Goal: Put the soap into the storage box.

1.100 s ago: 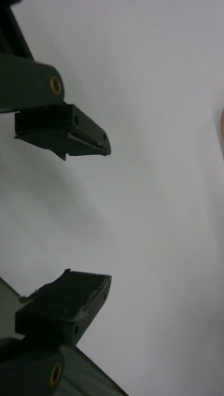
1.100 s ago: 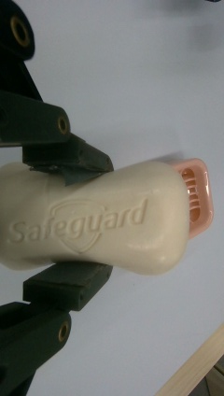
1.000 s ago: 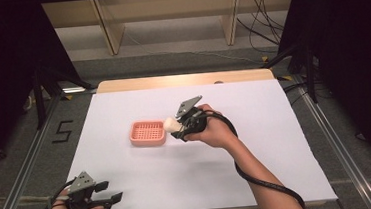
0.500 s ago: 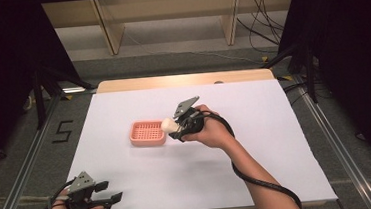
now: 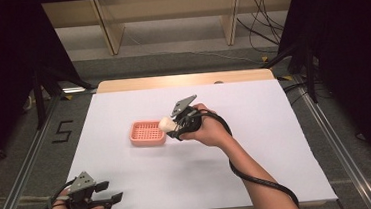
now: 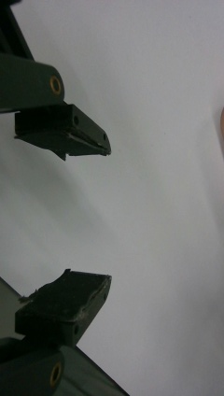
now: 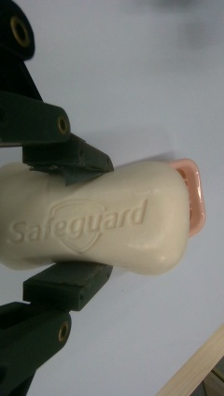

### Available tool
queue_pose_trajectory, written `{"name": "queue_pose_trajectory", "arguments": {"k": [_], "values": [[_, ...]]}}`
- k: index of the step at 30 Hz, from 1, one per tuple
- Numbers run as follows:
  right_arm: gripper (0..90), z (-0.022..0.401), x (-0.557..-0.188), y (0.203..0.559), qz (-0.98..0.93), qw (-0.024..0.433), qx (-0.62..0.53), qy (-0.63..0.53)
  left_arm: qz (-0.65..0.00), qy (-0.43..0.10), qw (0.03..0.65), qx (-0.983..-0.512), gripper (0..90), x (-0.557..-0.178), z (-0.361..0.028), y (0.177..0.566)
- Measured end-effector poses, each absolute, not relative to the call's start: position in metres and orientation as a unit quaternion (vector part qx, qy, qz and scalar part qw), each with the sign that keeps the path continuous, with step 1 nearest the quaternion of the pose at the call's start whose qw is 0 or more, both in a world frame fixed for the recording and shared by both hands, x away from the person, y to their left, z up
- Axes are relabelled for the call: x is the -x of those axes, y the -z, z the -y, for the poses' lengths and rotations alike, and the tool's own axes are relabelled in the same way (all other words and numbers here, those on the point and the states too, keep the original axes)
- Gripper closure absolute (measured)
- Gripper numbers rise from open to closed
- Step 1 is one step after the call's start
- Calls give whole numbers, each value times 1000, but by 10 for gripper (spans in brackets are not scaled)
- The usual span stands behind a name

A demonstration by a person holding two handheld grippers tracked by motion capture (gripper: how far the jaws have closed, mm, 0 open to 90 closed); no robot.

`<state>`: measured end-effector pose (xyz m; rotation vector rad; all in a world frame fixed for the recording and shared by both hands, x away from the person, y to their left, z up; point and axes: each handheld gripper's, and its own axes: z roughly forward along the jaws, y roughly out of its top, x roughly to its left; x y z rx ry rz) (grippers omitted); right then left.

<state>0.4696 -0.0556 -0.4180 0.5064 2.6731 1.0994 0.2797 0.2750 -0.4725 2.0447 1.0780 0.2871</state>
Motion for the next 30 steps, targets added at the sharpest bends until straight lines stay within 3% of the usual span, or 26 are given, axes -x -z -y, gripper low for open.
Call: {"name": "queue_pose_trajectory", "arguments": {"k": [30], "values": [[505,40,-477,420,-905,99,-172,-376,-423,-109,393,-809,307,-280,-276,471]]}}
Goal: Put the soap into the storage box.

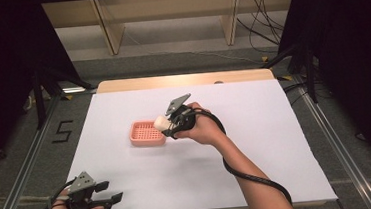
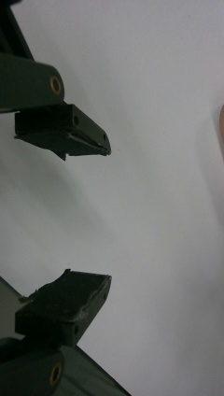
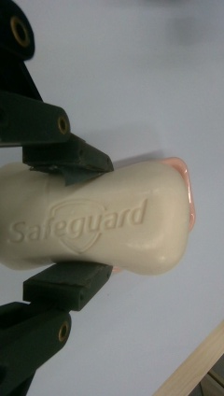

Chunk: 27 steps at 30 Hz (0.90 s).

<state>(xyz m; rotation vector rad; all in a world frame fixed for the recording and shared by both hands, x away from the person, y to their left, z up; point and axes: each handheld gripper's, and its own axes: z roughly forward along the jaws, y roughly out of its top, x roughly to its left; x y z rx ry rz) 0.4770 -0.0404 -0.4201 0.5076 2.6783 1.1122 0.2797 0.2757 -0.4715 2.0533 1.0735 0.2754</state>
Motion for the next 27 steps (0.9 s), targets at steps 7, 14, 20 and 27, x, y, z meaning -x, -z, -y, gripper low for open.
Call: {"name": "queue_pose_trajectory", "arguments": {"k": [7,14,20,27], "values": [[505,36,-478,423,-906,98,-171,-376,-423,-109,393,-810,307,-280,-276,471],[505,30,-481,422,-907,100,-168,-374,-424,-114,396,-806,307,-280,-275,472],[505,24,-483,422,-908,99,-168,-372,-425,-108,396,-807,307,-280,-276,472],[505,15,-486,423,-909,98,-162,-371,-427,-112,400,-803,307,-280,-275,472]]}}
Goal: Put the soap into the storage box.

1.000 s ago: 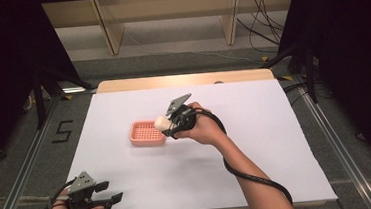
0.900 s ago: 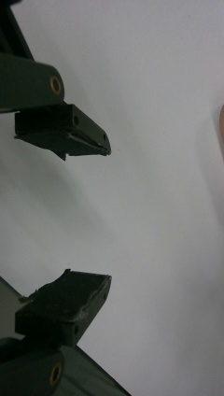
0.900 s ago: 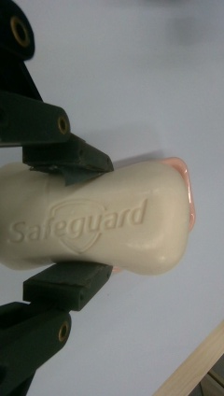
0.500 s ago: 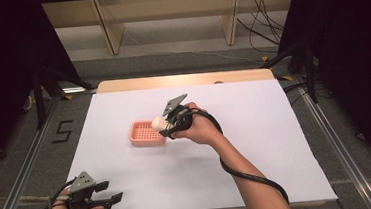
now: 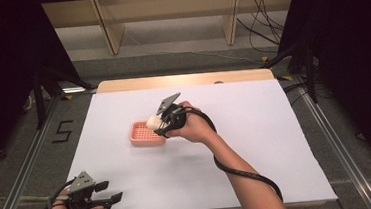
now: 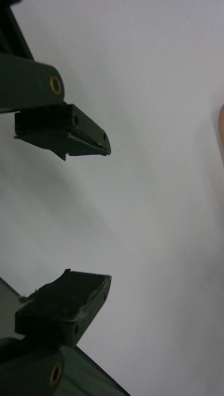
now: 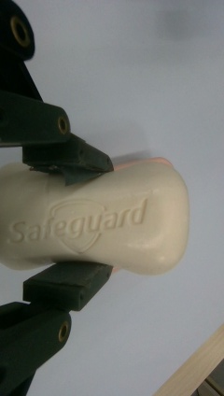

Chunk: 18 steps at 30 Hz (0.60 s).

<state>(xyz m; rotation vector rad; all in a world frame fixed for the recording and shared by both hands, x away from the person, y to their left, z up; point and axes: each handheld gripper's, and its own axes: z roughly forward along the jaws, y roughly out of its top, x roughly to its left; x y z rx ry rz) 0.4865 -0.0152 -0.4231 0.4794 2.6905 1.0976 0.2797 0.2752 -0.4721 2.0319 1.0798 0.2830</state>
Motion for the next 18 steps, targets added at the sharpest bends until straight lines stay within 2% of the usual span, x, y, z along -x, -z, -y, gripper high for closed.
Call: {"name": "queue_pose_trajectory", "arguments": {"k": [18], "values": [[505,-6,-500,427,-915,92,-165,-357,-425,-111,399,-805,307,-280,-276,471]]}}
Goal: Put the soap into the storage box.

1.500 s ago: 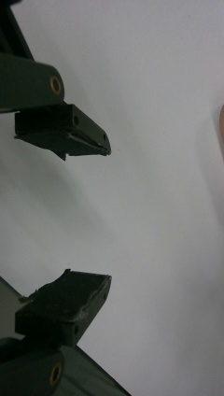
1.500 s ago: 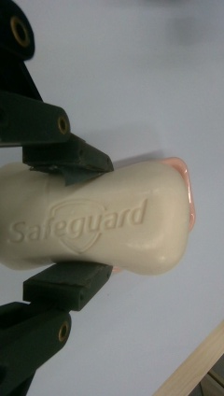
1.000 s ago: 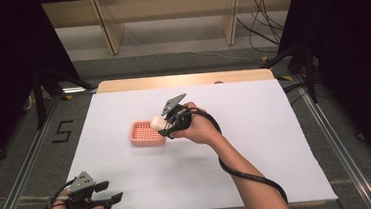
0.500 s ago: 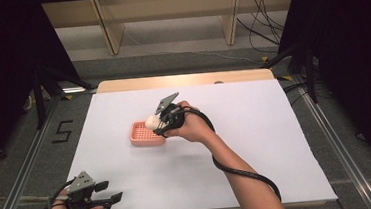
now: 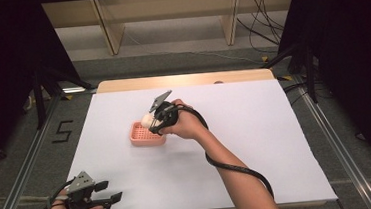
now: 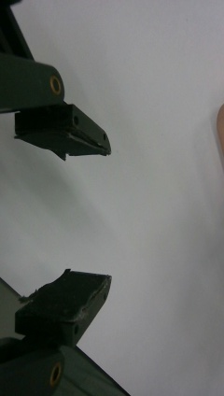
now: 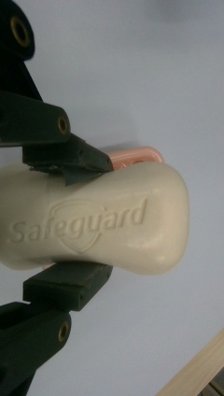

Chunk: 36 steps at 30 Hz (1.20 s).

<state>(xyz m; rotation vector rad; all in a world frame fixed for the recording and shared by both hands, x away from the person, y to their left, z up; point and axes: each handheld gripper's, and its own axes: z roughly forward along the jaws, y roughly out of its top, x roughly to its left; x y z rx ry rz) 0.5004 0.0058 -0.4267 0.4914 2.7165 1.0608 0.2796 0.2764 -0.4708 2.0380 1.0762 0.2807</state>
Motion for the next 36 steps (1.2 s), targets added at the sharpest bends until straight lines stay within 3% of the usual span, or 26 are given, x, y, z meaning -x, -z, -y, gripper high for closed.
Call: {"name": "queue_pose_trajectory", "arguments": {"k": [23,29,36], "values": [[497,-29,-514,446,-924,96,-165,-331,-425,-114,403,-803,307,-280,-277,471],[373,-31,-512,444,-920,93,-163,-343,-423,-115,400,-805,307,-280,-279,470],[354,-4,-495,434,-915,95,-173,-353,-427,-115,406,-800,307,-279,-278,472]]}}
